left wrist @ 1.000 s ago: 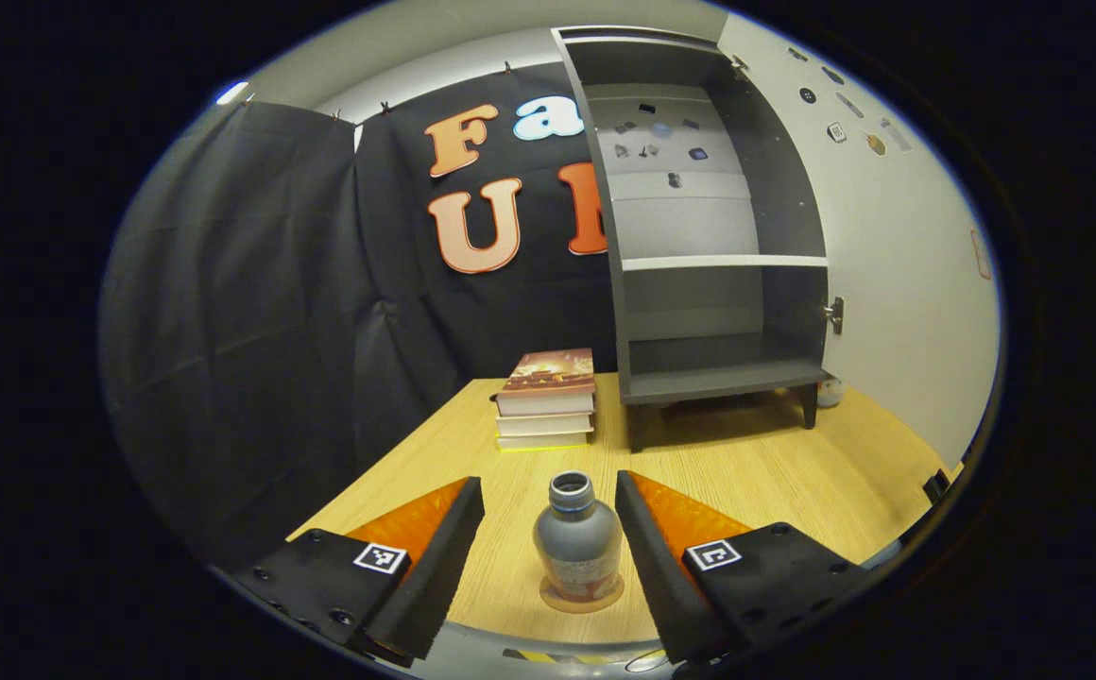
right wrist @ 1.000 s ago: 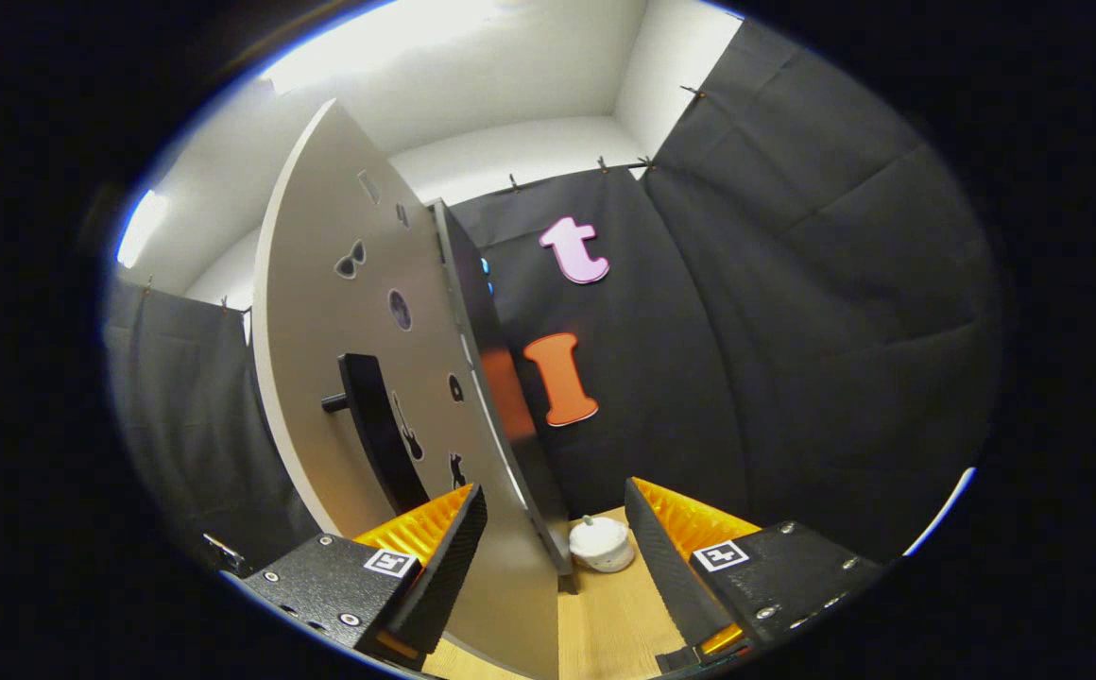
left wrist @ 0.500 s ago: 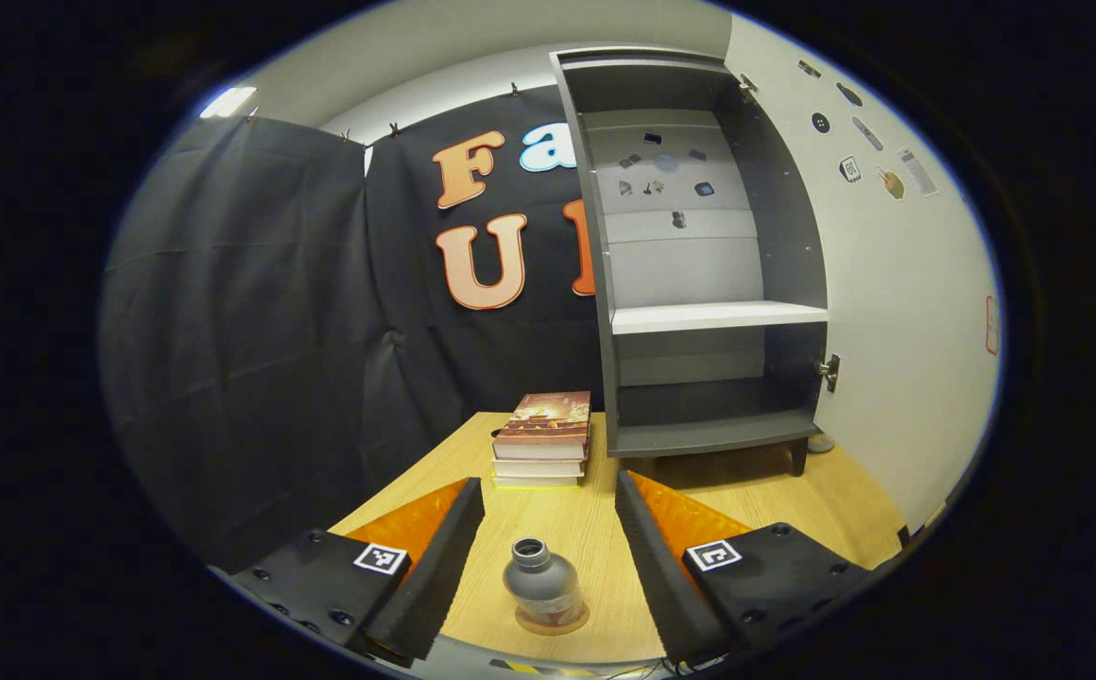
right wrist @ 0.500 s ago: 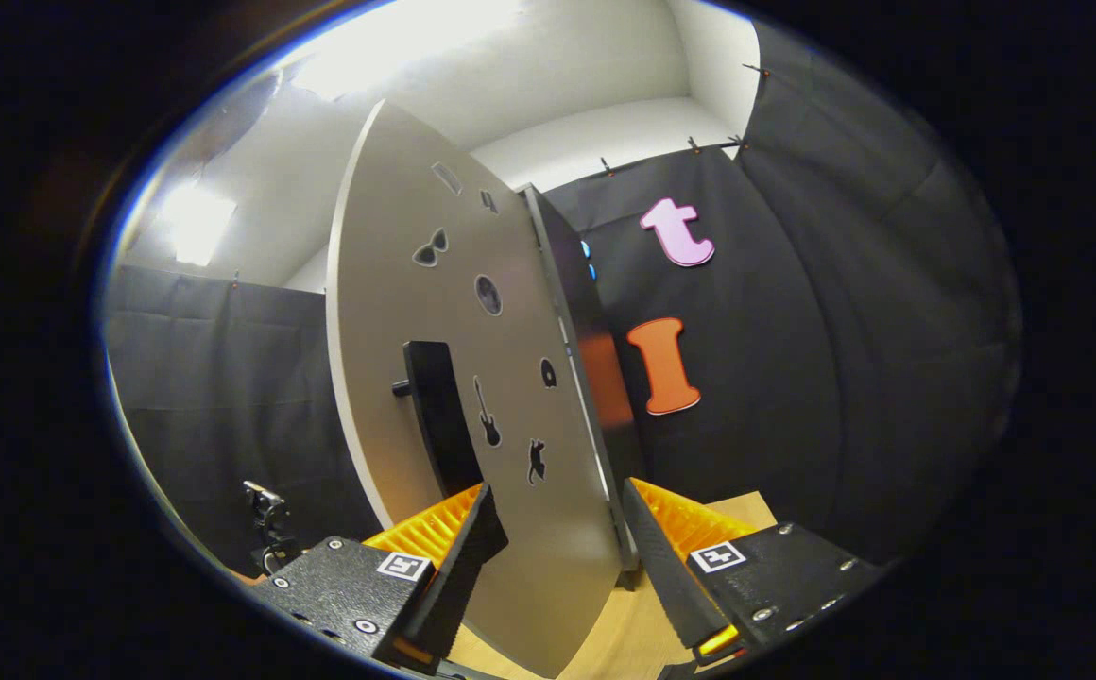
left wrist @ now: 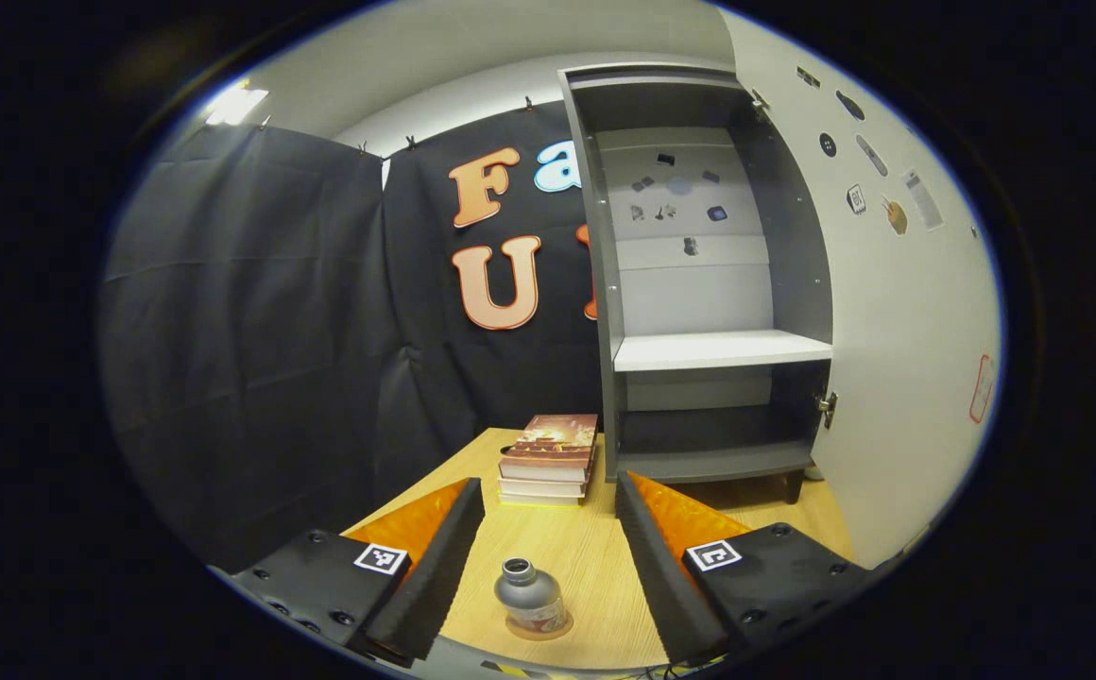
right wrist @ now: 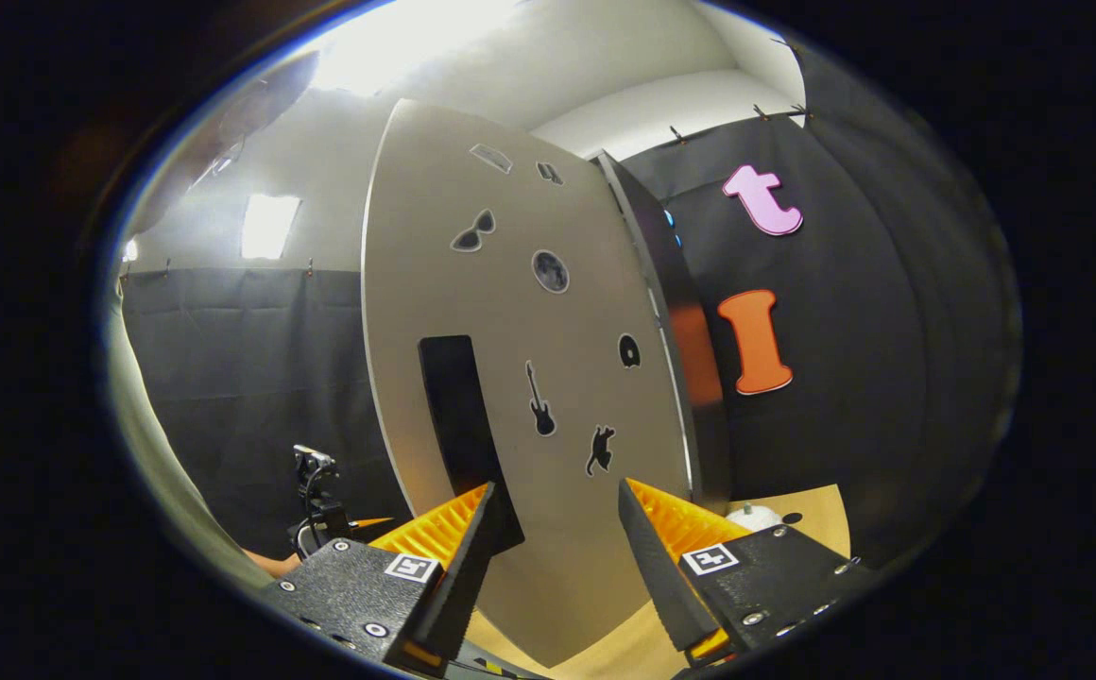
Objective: Open the cabinet door with the right hand, grasp the bottle in the cabinet with the left hand and place it on the coaster, then close the cabinet door with the right hand.
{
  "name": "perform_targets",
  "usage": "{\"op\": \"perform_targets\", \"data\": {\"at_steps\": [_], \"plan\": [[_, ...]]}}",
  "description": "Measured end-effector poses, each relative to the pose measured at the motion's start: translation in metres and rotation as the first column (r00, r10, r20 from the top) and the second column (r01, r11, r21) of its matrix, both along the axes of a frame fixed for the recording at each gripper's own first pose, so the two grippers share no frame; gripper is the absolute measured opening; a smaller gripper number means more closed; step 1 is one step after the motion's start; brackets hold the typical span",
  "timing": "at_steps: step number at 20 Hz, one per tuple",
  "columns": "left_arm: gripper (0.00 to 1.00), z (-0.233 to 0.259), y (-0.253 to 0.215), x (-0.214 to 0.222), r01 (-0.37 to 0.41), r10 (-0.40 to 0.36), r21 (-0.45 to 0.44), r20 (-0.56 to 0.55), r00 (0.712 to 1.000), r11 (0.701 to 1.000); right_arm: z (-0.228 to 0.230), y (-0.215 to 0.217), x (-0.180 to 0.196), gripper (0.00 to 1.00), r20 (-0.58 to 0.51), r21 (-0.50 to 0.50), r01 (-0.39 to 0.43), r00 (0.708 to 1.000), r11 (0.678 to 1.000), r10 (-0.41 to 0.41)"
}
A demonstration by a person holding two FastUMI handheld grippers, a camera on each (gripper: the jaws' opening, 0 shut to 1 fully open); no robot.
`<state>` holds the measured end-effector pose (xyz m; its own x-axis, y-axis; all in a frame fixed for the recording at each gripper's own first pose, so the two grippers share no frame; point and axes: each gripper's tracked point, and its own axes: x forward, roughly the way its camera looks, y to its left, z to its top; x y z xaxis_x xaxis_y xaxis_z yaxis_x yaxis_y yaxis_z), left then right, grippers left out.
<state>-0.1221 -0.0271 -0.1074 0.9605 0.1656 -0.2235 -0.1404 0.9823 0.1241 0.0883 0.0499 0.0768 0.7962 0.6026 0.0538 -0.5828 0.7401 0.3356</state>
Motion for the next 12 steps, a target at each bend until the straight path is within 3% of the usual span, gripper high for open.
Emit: {"op": "perform_targets", "data": {"at_steps": [5, 11, 12], "plan": [[0.91, 0.018, 0.024, 0.005, -0.007, 0.008, -0.014, 0.042, 0.999, 1.0, -0.004, 0.011, -0.006, 0.79, -0.048, 0.058, -0.048, 0.998, 0.997, 0.05], [0.93, 0.027, 0.058, 0.022, 0.04, -0.038, -0.037, 0.059, 0.998, 0.999, -0.005, 0.037, -0.008, 0.79, -0.046, 0.047, 0.0, 0.999, 0.999, 0.002], [0.93, 0.03, 0.067, 0.022, 0.041, -0.039, -0.032, 0.065, 0.997, 0.999, -0.005, 0.04, -0.006, 0.89, -0.052, 0.046, 0.006, 0.999, 0.999, -0.004]]}}
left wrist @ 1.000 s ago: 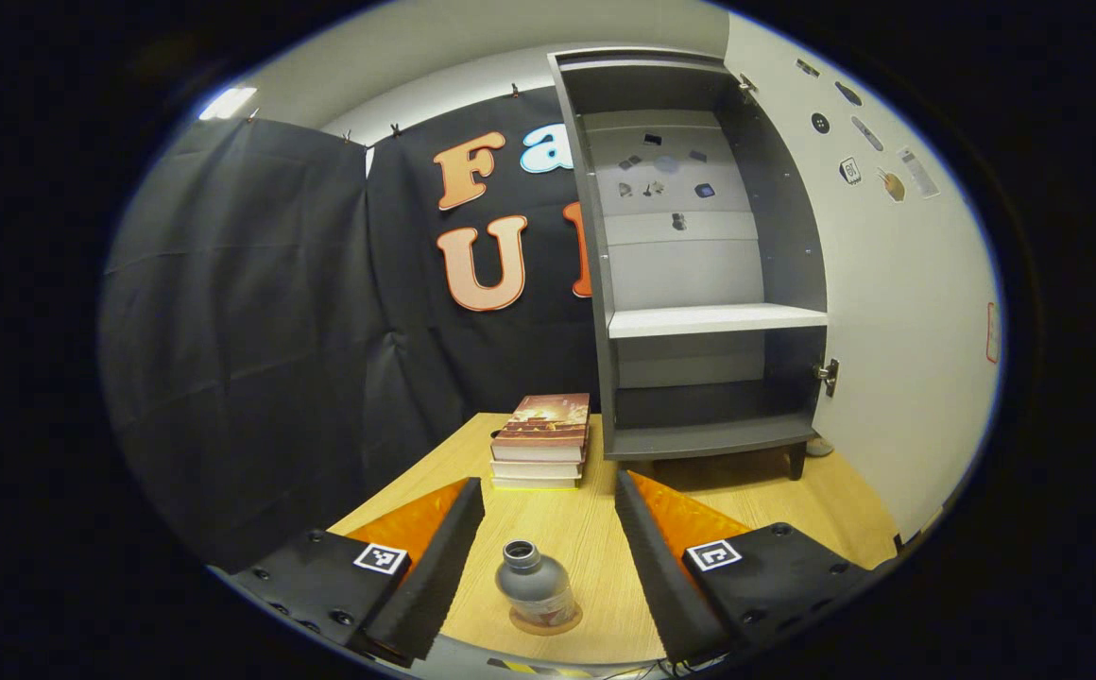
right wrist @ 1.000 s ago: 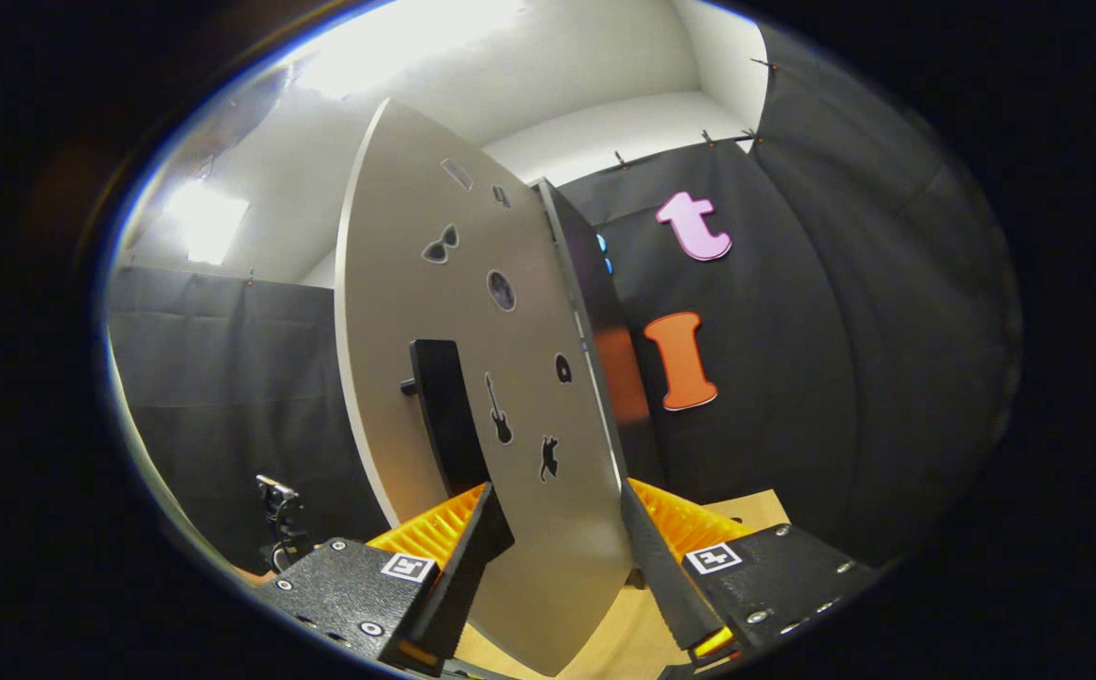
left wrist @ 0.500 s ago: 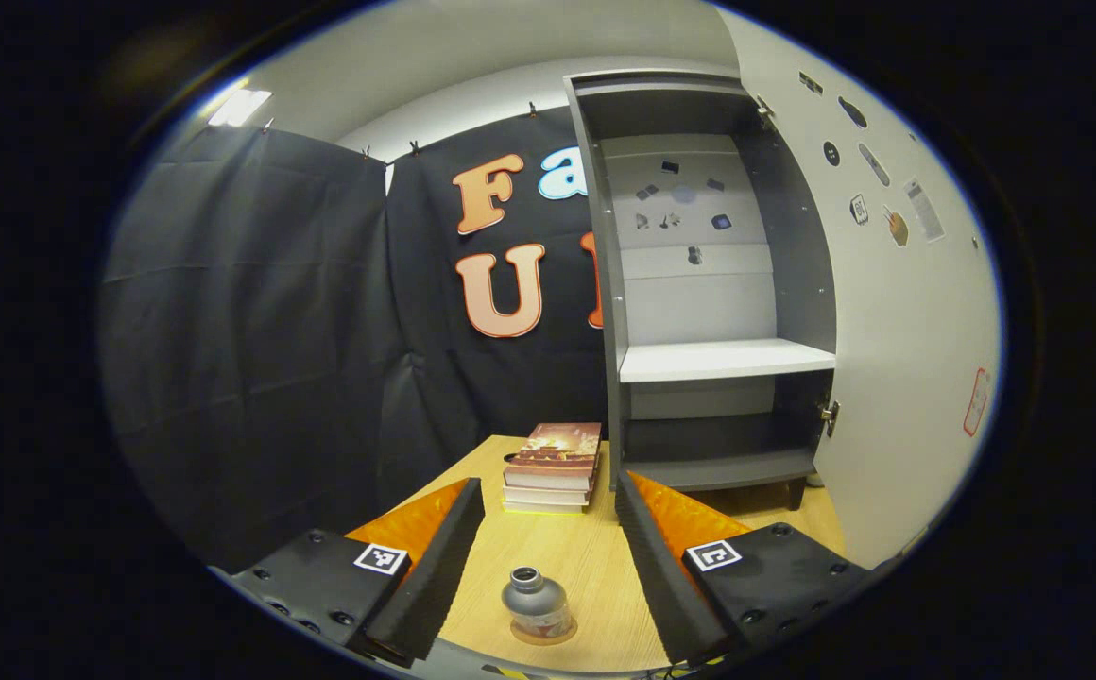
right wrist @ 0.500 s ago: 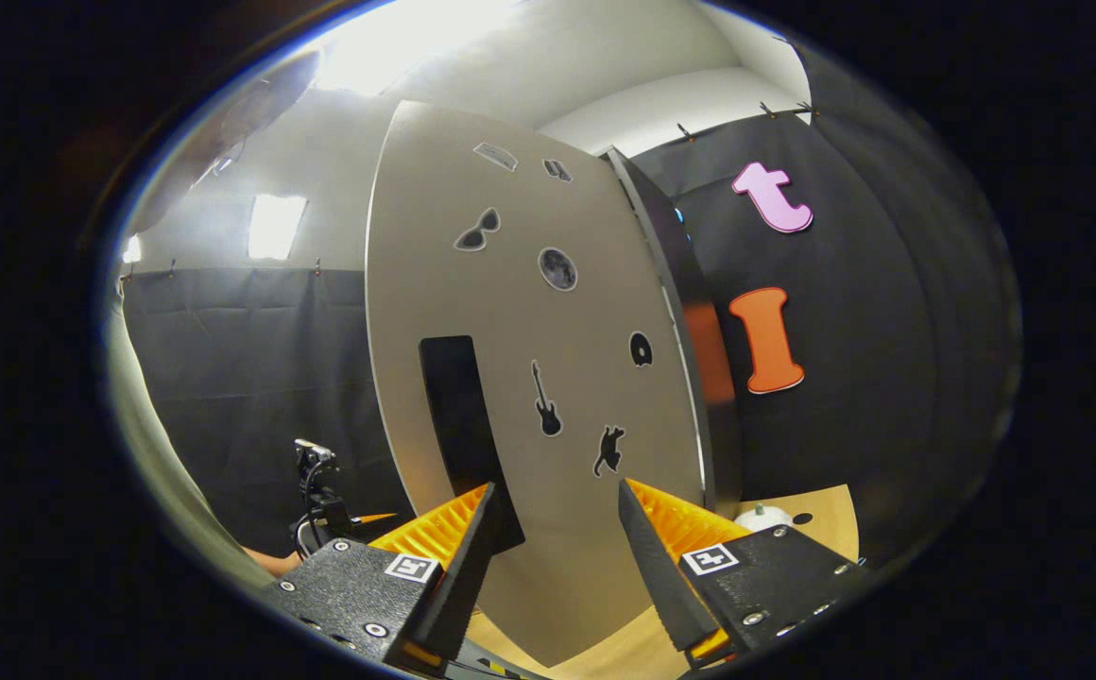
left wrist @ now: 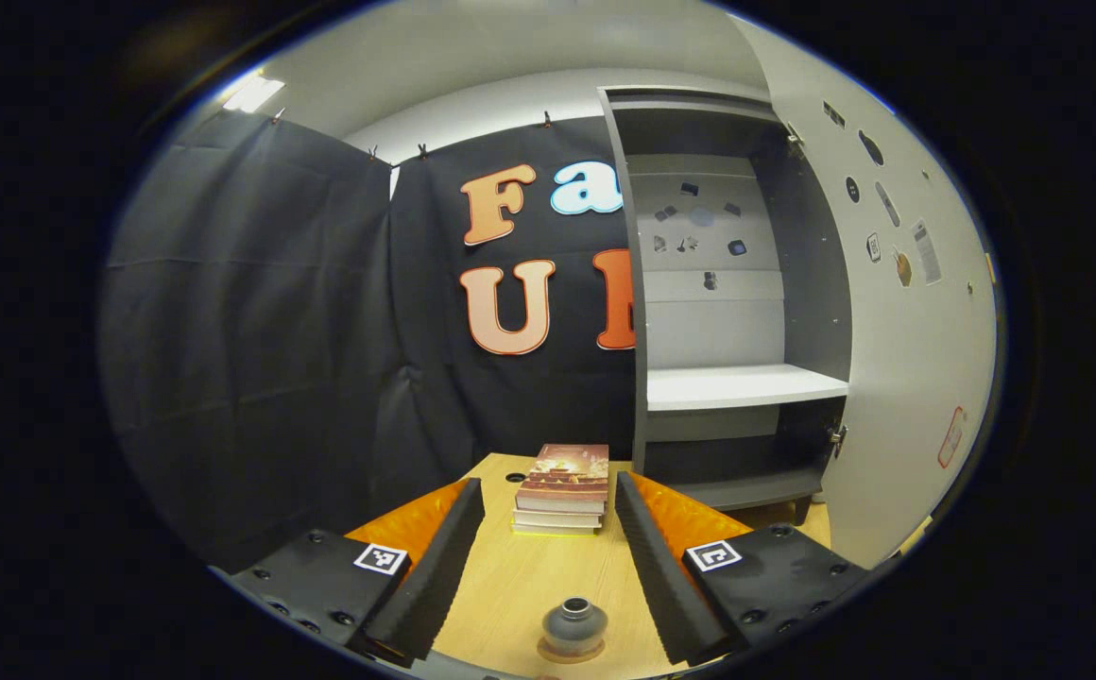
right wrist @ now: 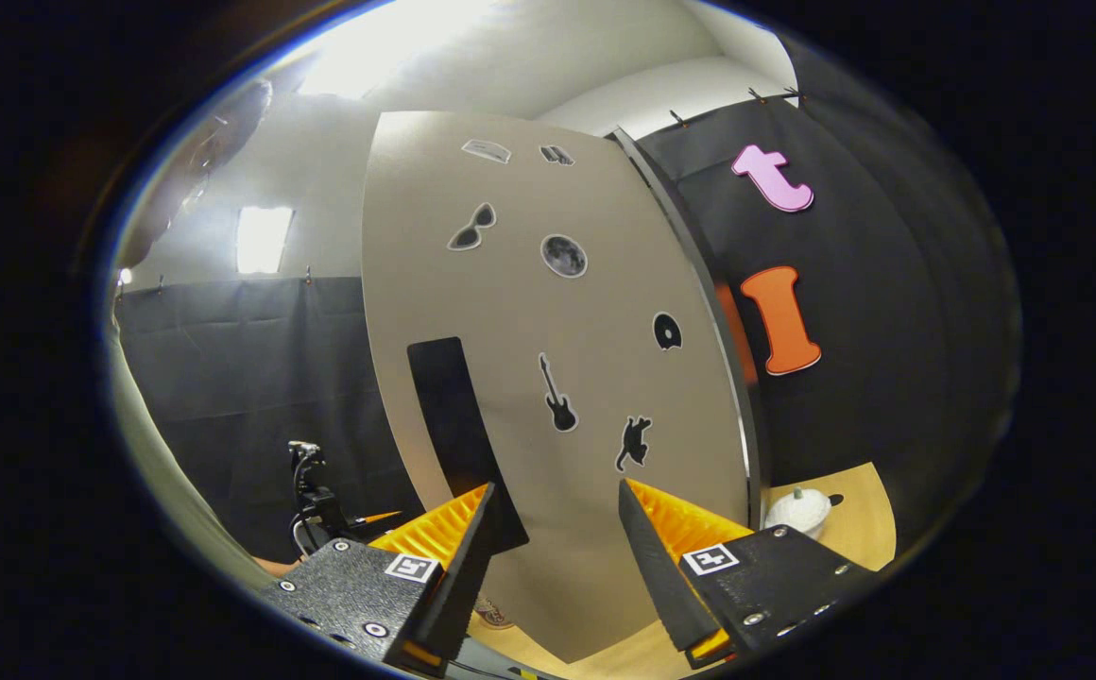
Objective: Open the cabinet door with the right hand, grasp the bottle in the cabinet with the left hand and place it on the coaster, then close the cabinet door with the right hand.
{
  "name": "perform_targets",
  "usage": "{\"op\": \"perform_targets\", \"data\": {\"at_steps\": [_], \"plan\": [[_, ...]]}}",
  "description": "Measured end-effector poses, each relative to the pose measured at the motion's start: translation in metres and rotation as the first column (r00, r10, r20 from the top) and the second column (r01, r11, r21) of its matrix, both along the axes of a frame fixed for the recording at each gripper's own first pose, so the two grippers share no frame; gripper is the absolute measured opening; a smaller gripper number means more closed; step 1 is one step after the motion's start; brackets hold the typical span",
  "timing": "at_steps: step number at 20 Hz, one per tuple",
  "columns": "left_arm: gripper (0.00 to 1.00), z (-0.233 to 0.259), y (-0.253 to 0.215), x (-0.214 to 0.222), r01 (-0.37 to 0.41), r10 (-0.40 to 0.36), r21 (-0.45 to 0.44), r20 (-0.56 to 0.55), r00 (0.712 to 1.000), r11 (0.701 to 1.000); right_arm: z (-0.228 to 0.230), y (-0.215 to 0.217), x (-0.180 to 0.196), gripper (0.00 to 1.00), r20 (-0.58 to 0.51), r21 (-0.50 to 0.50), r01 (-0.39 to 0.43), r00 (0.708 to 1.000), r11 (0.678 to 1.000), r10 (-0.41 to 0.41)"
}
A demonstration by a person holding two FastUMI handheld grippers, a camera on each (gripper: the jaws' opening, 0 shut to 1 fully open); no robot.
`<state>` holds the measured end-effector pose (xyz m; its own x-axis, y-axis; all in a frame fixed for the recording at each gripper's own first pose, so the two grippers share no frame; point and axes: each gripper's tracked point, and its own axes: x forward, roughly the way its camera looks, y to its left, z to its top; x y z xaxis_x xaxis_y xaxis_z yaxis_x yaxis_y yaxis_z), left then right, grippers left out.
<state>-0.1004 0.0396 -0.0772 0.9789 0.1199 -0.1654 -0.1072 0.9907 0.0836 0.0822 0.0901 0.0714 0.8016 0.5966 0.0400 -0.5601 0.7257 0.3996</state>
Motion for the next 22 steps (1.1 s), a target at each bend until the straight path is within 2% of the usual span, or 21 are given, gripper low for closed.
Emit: {"op": "perform_targets", "data": {"at_steps": [1, 3, 4, 5, 8, 9, 10, 11, 13, 14, 15, 17, 22], "plan": [[0.92, 0.004, 0.009, 0.0, 0.002, -0.002, 0.002, 0.01, 1.0, 1.0, 0.0, 0.004, 0.002, 0.8, -0.007, -0.005, 0.005, 1.0, 1.0, -0.005], [0.9, 0.007, 0.024, -0.001, 0.004, -0.004, 0.003, 0.021, 1.0, 1.0, 0.0, 0.01, 0.005, 0.81, -0.016, -0.01, 0.015, 1.0, 1.0, -0.015], [0.91, 0.007, 0.031, -0.001, 0.002, -0.002, 0.005, 0.022, 1.0, 1.0, 0.0, 0.014, 0.006, 0.92, -0.02, -0.011, 0.018, 1.0, 1.0, -0.018], [0.91, 0.008, 0.039, -0.002, -0.001, 0.0, 0.007, 0.024, 1.0, 1.0, 0.0, 0.018, 0.008, 0.83, -0.027, -0.008, 0.024, 0.999, 1.0, -0.024], [0.91, 0.011, 0.06, -0.002, -0.022, 0.022, 0.005, 0.035, 0.999, 1.0, -0.005, 0.032, 0.014, 0.88, -0.052, 0.014, 0.011, 0.999, 1.0, -0.01], [0.91, 0.013, 0.069, -0.003, -0.035, 0.034, 0.006, 0.041, 0.999, 0.999, -0.004, 0.036, 0.014, 0.96, -0.058, 0.024, -0.004, 0.998, 1.0, 0.005], [0.91, 0.015, 0.077, -0.006, -0.052, 0.051, 0.006, 0.047, 0.998, 0.999, -0.004, 0.038, 0.016, 0.92, -0.06, 0.03, -0.007, 0.998, 1.0, 0.008], [0.91, 0.016, 0.086, -0.008, -0.068, 0.068, 0.003, 0.051, 0.996, 0.998, -0.003, 0.037, 0.022, 0.92, -0.058, 0.031, 0.003, 0.998, 1.0, -0.001], [0.92, 0.016, 0.1, -0.013, -0.102, 0.102, -0.008, 0.052, 0.993, 0.995, -0.002, 0.037, 0.033, 0.94, -0.056, 0.026, 0.029, 0.998, 0.999, -0.028], [0.92, 0.014, 0.107, -0.016, -0.117, 0.117, -0.01, 0.052, 0.992, 0.993, -0.002, 0.039, 0.037, 1.0, -0.06, 0.026, 0.033, 0.998, 0.999, -0.031], [0.92, 0.013, 0.115, -0.02, -0.133, 0.133, -0.009, 0.051, 0.99, 0.991, 0.0, 0.044, 0.038, 0.94, -0.064, 0.039, 0.017, 0.998, 0.999, -0.015], [0.92, 0.012, 0.129, -0.028, -0.168, 0.168, -0.004, 0.044, 0.985, 0.986, 0.001, 0.052, 0.038, 0.94, -0.064, 0.052, -0.01, 0.998, 0.999, 0.013], [0.92, 0.01, 0.151, -0.038, -0.225, 0.226, -0.011, 0.039, 0.973, 0.974, -0.006, 0.071, 0.04, 0.94, -0.068, -0.02, -0.018, 0.998, 1.0, 0.016]]}}
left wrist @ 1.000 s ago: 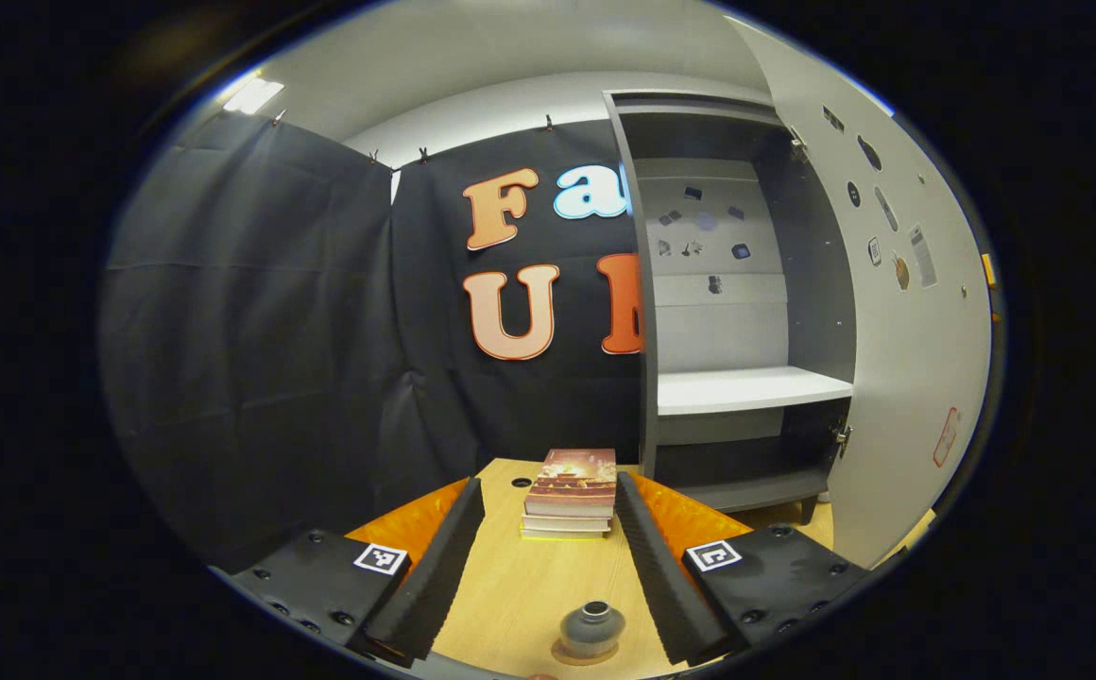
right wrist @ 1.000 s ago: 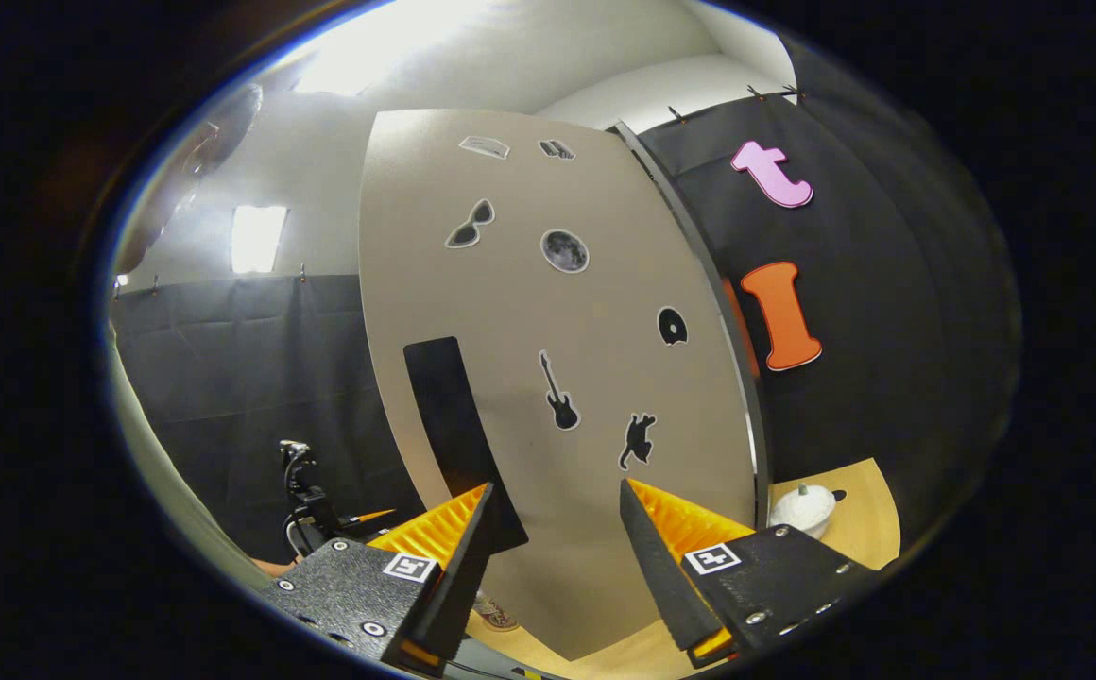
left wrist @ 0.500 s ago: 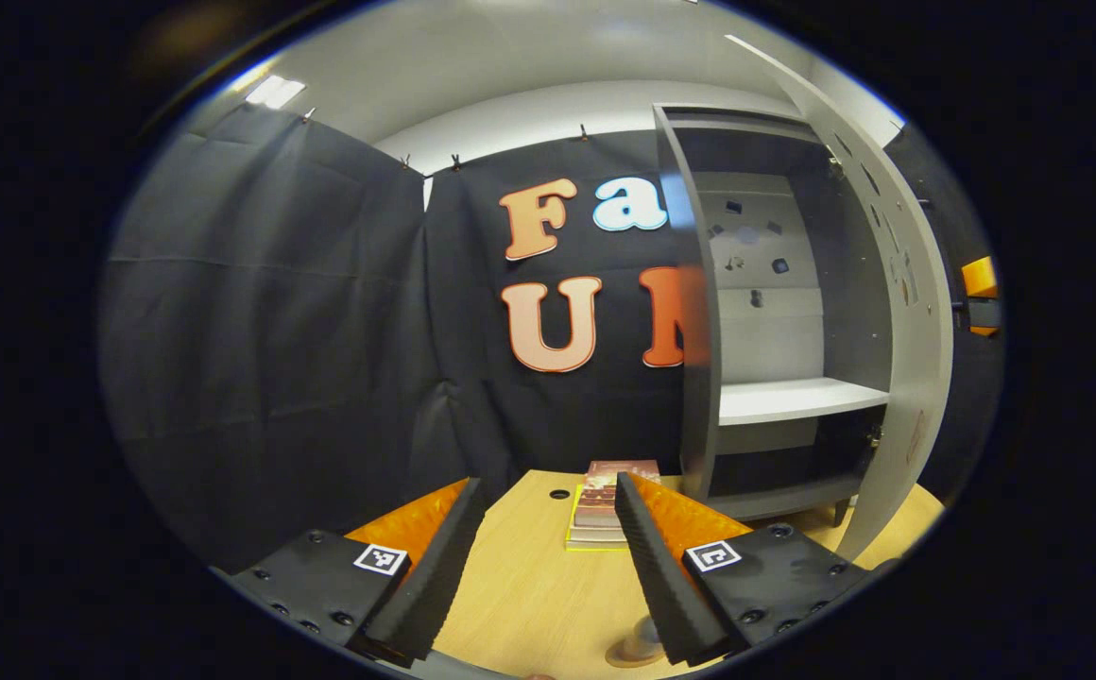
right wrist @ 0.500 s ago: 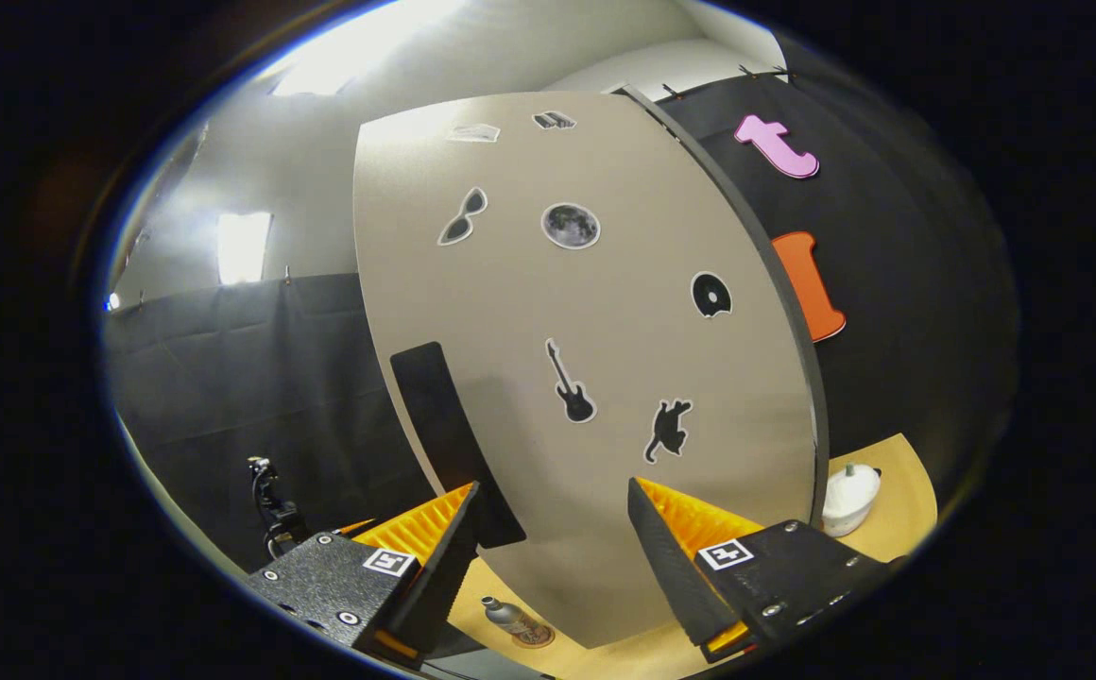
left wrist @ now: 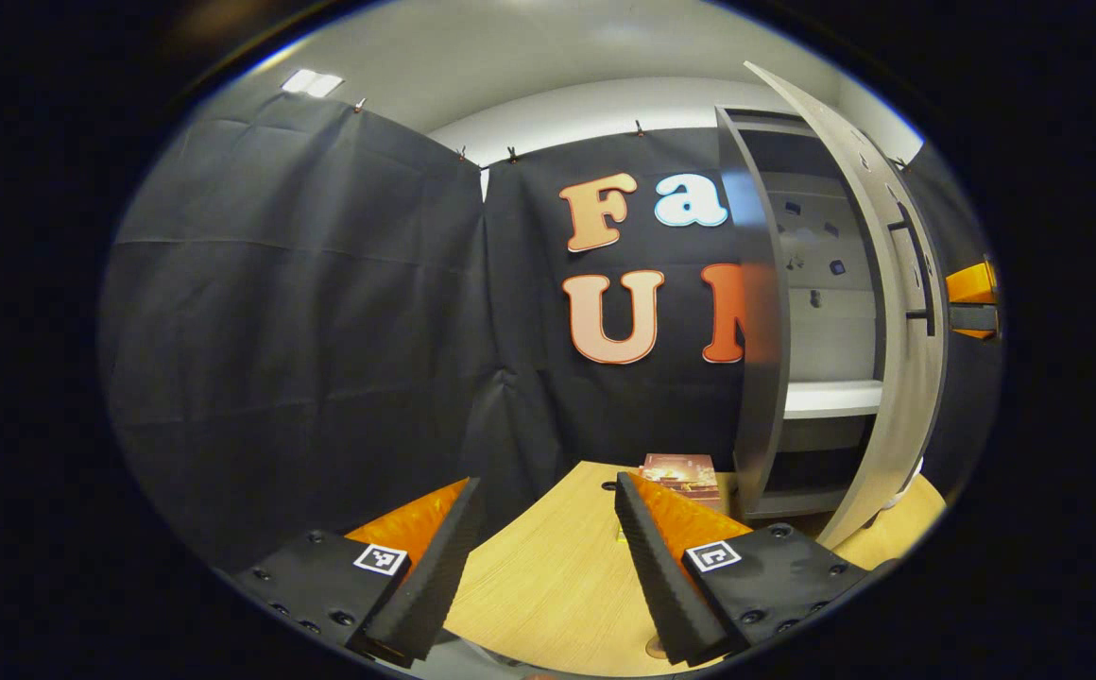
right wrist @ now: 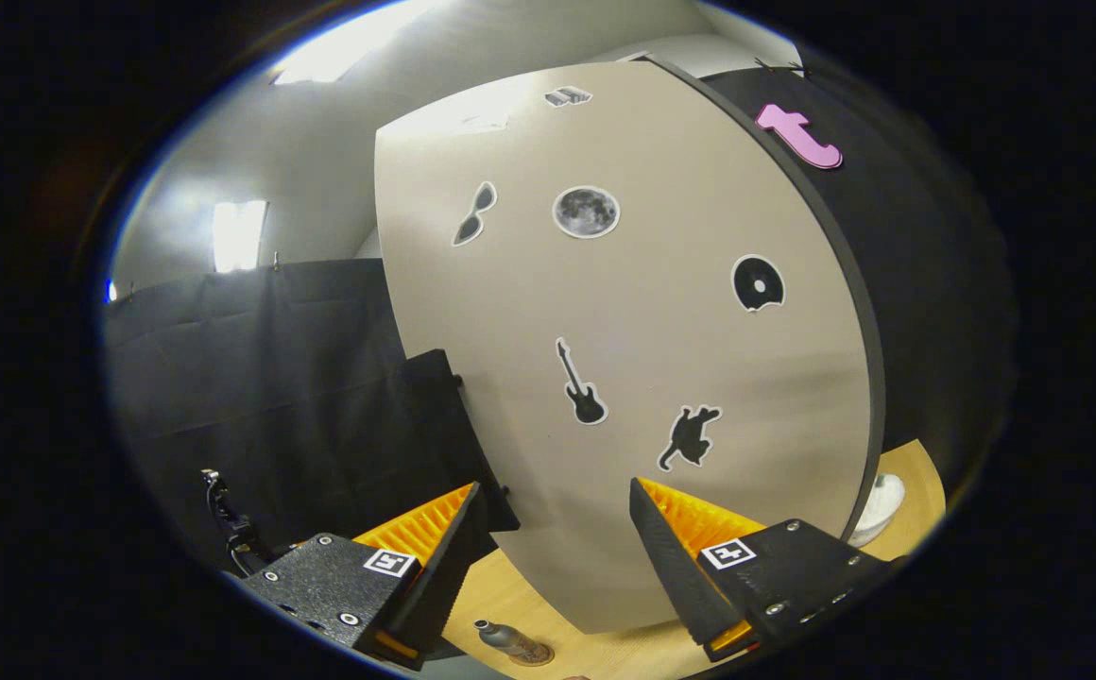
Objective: Open the cabinet door with the right hand, grasp the bottle in the cabinet with the left hand and place it on the coaster, then close the cabinet door with the right hand.
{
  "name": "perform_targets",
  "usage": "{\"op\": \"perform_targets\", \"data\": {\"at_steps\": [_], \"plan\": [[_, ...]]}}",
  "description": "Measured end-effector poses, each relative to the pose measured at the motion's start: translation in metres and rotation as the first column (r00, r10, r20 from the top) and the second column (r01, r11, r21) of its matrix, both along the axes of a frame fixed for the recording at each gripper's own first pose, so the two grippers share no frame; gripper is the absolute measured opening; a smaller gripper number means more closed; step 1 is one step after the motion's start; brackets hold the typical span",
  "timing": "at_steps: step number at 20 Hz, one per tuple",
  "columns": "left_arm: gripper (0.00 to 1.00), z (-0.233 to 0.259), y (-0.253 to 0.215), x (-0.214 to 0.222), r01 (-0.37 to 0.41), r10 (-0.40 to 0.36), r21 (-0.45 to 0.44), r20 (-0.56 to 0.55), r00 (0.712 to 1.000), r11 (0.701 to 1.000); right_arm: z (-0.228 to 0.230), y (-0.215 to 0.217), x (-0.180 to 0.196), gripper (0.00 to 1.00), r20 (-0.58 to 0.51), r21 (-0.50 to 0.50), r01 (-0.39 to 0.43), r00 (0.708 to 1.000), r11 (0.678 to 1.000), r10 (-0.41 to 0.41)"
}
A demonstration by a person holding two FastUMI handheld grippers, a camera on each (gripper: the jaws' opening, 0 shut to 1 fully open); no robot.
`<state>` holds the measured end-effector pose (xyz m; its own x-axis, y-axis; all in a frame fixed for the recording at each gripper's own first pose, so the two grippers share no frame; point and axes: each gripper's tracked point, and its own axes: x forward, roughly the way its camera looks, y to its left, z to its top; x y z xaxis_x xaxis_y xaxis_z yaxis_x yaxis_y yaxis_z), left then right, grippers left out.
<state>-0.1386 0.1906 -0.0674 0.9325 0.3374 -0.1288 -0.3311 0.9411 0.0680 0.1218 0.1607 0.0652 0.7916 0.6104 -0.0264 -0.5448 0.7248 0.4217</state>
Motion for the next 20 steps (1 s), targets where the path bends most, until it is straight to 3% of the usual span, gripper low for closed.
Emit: {"op": "perform_targets", "data": {"at_steps": [5, 13, 20], "plan": [[0.93, 0.004, 0.01, -0.004, -0.02, 0.019, 0.012, 0.014, 1.0, 1.0, -0.003, 0.022, 0.014, 0.94, 0.001, -0.057, 0.007, 1.0, 0.998, -0.007], [0.92, 0.008, 0.013, -0.007, -0.021, 0.021, 0.032, 0.014, 1.0, 0.999, 0.001, 0.026, 0.017, 0.94, 0.035, -0.149, 0.105, 0.994, 0.983, -0.101], [0.92, 0.015, 0.009, -0.01, -0.002, 0.001, 0.049, 0.018, 1.0, 0.999, 0.005, 0.032, 0.024, 0.95, 0.083, -0.235, 0.212, 0.977, 0.948, -0.198]]}}
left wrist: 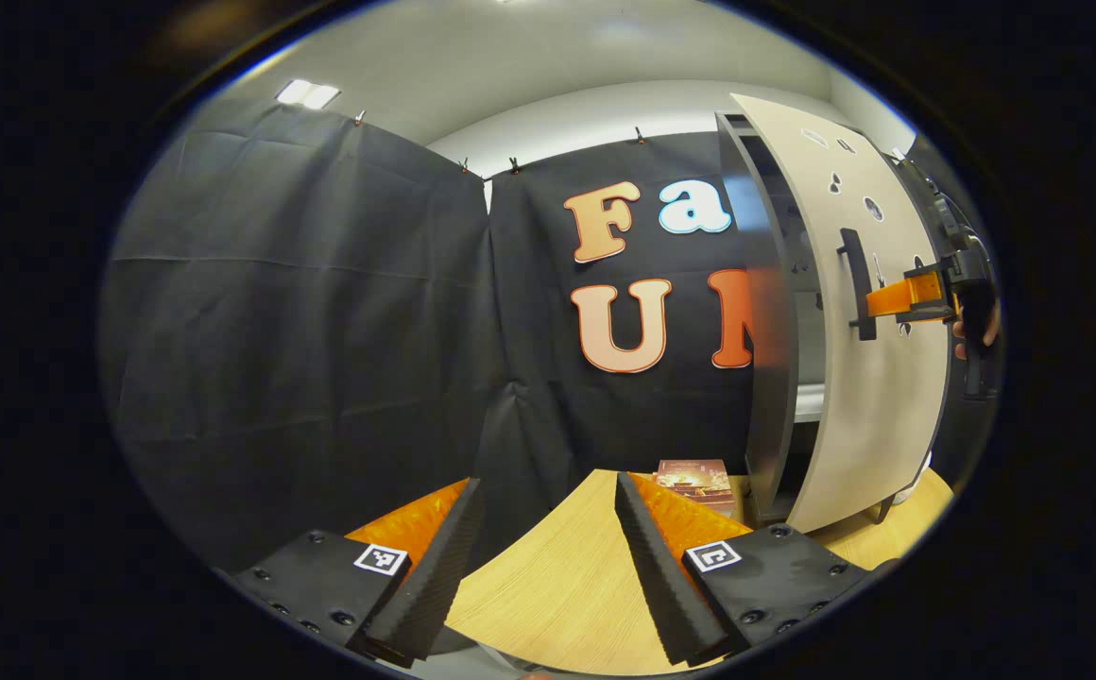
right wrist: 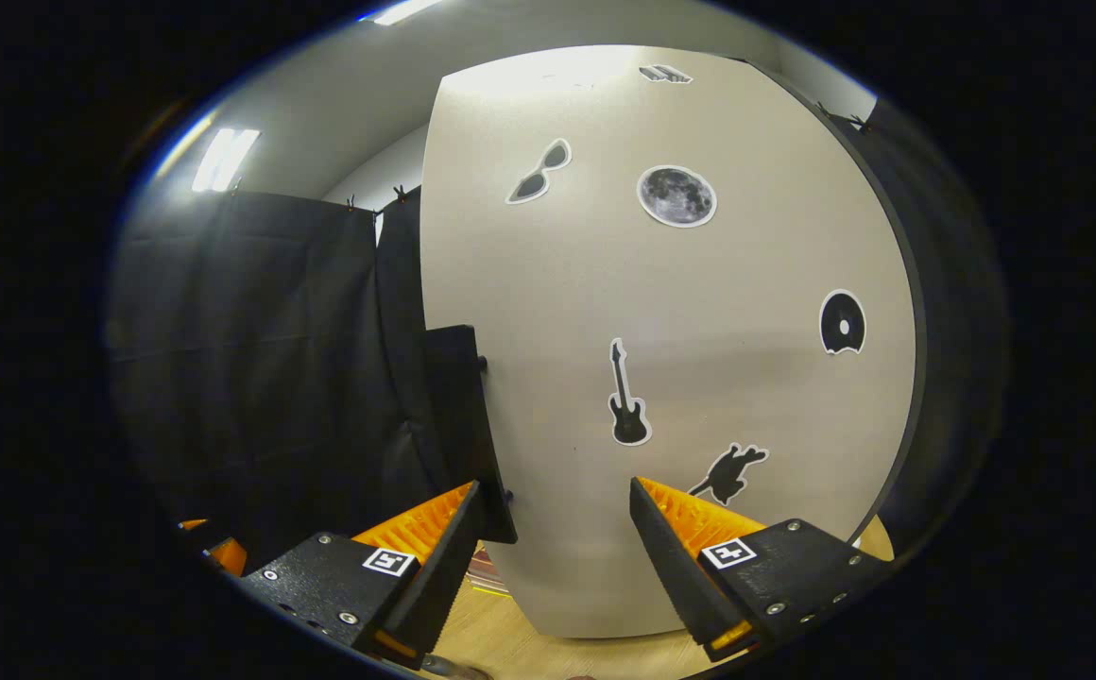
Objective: Open the cabinet door with the right hand, grasp the bottle in the cabinet with the left hand and place it on the coaster, then close the cabinet door with the right hand.
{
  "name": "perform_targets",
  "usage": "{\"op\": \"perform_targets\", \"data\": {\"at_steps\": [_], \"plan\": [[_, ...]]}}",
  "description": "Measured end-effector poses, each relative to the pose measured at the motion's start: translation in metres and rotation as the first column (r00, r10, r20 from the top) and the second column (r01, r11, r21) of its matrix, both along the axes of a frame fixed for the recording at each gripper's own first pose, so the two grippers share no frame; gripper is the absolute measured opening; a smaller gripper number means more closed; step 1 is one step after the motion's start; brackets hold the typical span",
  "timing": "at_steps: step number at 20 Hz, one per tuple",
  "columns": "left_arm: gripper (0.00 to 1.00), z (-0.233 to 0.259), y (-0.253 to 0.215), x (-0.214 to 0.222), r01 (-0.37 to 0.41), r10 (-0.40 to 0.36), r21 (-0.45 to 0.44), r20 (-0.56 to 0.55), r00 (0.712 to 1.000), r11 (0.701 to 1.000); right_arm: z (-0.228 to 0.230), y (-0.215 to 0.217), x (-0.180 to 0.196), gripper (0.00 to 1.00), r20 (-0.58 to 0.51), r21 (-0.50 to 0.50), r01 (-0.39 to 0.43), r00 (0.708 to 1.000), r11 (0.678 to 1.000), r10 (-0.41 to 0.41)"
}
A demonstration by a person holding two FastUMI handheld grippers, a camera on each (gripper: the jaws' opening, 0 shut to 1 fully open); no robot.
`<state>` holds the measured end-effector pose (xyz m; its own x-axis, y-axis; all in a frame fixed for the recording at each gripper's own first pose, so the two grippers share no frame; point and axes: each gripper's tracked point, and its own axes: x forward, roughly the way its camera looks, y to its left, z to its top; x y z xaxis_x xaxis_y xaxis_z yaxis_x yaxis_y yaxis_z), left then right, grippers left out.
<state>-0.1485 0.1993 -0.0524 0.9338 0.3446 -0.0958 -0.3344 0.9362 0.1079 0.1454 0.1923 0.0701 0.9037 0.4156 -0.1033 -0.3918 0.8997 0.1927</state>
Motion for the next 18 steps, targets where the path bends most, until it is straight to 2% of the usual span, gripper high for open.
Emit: {"op": "perform_targets", "data": {"at_steps": [4, 7, 11, 18], "plan": [[0.93, 0.004, -0.009, -0.003, 0.018, -0.018, -0.012, 0.001, 1.0, 1.0, -0.001, 0.005, 0.003, 0.94, 0.03, -0.045, 0.029, 0.999, 0.999, -0.028], [0.9, 0.019, -0.019, 0.0, 0.028, -0.028, -0.002, 0.027, 0.999, 1.0, -0.003, 0.005, 0.005, 0.95, 0.033, -0.047, 0.04, 0.999, 0.998, -0.039], [0.92, 0.039, -0.049, 0.009, 0.087, -0.086, -0.014, 0.07, 0.994, 0.996, -0.001, -0.014, 0.0, 0.95, 0.053, -0.048, 0.055, 0.997, 0.997, -0.052], [0.91, 0.07, -0.111, 0.031, 0.22, -0.222, 0.027, 0.129, 0.967, 0.975, 0.03, -0.087, -0.066, 0.95, 0.161, -0.024, 0.124, 0.98, 0.992, -0.118]]}}
